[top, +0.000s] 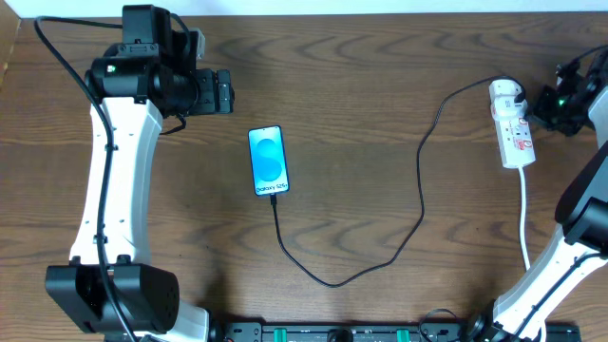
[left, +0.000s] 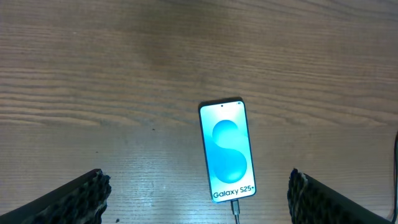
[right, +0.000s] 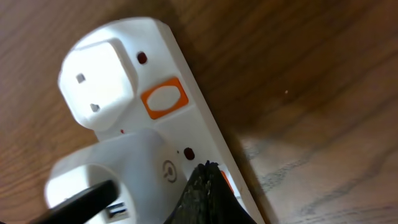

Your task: Plug charger to phone and switch on socket

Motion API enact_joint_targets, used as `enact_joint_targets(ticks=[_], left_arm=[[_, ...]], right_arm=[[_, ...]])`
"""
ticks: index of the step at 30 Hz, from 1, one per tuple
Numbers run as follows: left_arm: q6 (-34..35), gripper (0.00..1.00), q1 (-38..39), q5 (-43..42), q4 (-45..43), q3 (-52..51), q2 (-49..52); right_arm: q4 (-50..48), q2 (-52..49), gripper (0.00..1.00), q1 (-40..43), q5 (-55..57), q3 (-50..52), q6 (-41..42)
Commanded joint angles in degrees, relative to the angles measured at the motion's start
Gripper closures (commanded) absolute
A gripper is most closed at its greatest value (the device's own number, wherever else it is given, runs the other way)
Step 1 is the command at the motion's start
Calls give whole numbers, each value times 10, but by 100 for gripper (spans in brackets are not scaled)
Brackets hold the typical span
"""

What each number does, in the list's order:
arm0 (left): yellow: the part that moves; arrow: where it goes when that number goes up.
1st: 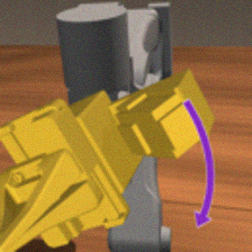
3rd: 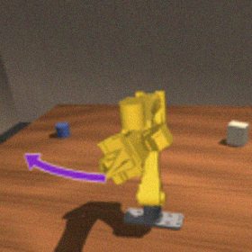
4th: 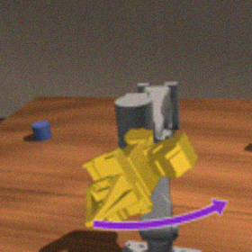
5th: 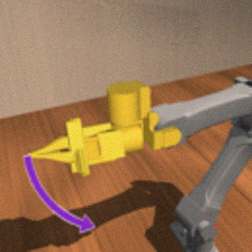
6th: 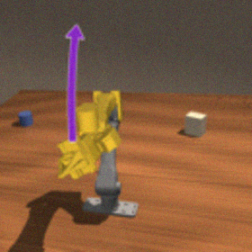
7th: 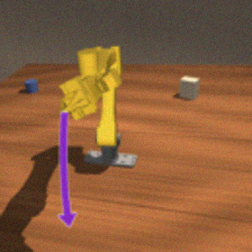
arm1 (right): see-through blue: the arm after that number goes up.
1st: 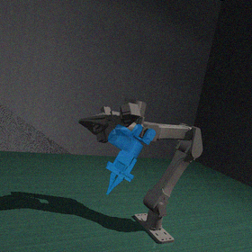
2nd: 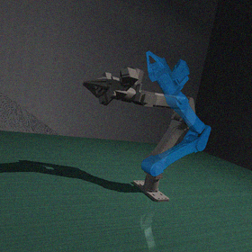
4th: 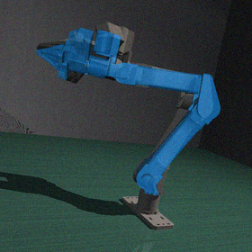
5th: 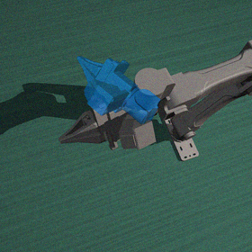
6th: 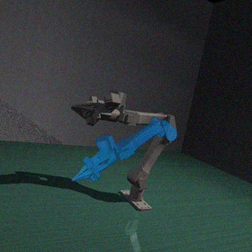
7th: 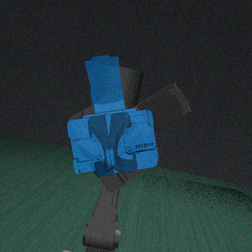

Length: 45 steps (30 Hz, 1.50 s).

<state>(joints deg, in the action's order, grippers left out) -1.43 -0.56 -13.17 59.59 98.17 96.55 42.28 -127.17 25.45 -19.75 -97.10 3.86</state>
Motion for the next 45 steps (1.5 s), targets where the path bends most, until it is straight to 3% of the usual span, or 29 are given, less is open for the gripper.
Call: enact_joint_targets(ticks=[1, 15, 28, 45], left_arm=[[2, 7, -2, 4, 1, 6, -4], [2, 7, -2, 4, 1, 6, -4], [2, 7, -2, 4, 1, 6, -4], [2, 7, -2, 4, 1, 6, -4]], right_arm=[[-12, -5, 99, -11, -76, 22, 6], [-9, -5, 99, -24, -124, 35, 19], [1, -5, 99, -53, -97, 45, 94], [19, -5, 99, -68, -108, 45, 40]])
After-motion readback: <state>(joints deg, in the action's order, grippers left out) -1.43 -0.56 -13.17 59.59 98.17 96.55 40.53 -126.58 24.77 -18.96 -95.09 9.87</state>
